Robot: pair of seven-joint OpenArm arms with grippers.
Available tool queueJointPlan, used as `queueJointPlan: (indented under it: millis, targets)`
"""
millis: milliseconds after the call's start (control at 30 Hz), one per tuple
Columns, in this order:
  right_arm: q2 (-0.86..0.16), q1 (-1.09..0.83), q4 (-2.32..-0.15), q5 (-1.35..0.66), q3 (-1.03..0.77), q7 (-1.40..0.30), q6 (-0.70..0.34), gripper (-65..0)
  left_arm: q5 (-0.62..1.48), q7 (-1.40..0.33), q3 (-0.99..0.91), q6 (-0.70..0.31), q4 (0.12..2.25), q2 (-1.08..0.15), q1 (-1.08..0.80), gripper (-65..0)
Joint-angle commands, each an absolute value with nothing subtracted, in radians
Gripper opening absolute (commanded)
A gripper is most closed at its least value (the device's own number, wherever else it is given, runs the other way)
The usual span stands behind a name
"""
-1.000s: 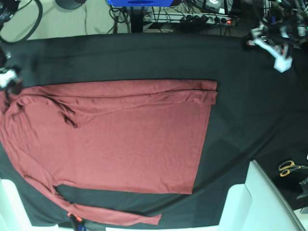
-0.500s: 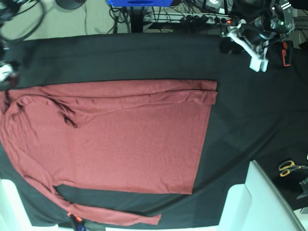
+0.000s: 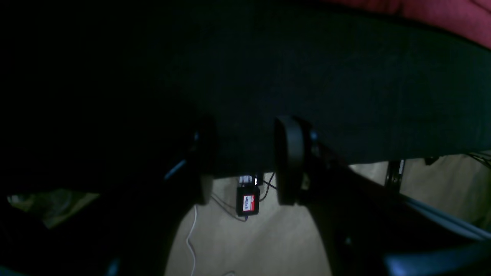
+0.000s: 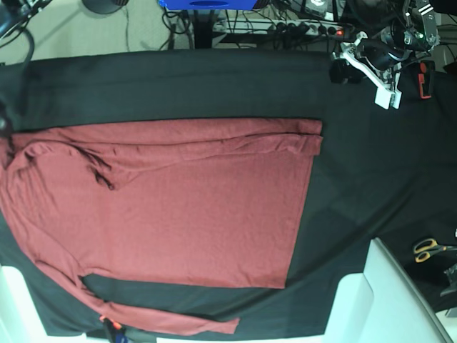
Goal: Fold the T-shirt properly
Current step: 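Release the shirt and lift both grippers away from it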
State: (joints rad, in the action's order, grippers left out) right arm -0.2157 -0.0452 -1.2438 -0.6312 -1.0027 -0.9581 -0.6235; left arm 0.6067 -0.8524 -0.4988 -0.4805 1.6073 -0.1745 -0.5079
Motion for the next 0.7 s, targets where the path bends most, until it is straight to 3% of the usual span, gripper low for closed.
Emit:
queueJointPlan:
  millis: [0,33,267,667]
  targets:
    - [-0.231,-0.031,-1.248,-0.641,-0.989,-0.951,-0.61,-62.7,0.619,-0.843,-0.503,-0.489,1.616,-0.185,-0.512,-40.2]
    - [-0.234,-0.013,-1.234,-0.639,-0.983,-0.951,-0.593,-65.0,0.619,-0.843,-0.501,-0.489,1.615,-0.185,-0.512,-40.3]
    - [-0.308,0.093,-1.046,-0.639,-0.977,-0.943,-0.575,-63.0,0.619,-0.843,-0.509,-0.489,1.61,-0.179,-0.513,-40.3]
    - [-0.401,0.139,-0.834,-0.638,-0.975,-0.746,-0.501,-63.0,0.619,-0.843,-0.509,-0.489,1.61,-0.179,-0.516,-40.3]
